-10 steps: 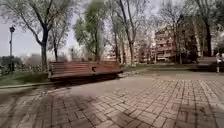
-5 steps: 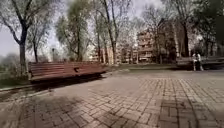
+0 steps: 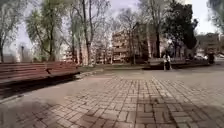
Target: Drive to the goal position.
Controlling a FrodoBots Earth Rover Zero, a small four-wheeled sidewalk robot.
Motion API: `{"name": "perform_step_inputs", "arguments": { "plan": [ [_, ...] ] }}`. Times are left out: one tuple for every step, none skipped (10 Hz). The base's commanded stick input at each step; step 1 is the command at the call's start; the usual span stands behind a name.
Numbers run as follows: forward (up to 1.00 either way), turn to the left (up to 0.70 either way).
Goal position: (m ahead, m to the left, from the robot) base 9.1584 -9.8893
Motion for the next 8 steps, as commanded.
{"name": "perform_step_inputs", "arguments": {
  "plan": [
    [0.0,-0.45],
    [0.0,-0.45],
    [0.0,-0.45],
    [0.0,-0.45],
    [0.0,-0.45],
    [0.0,-0.45],
    [0.0,-0.45],
    [0.0,-0.45]
  ]
}}
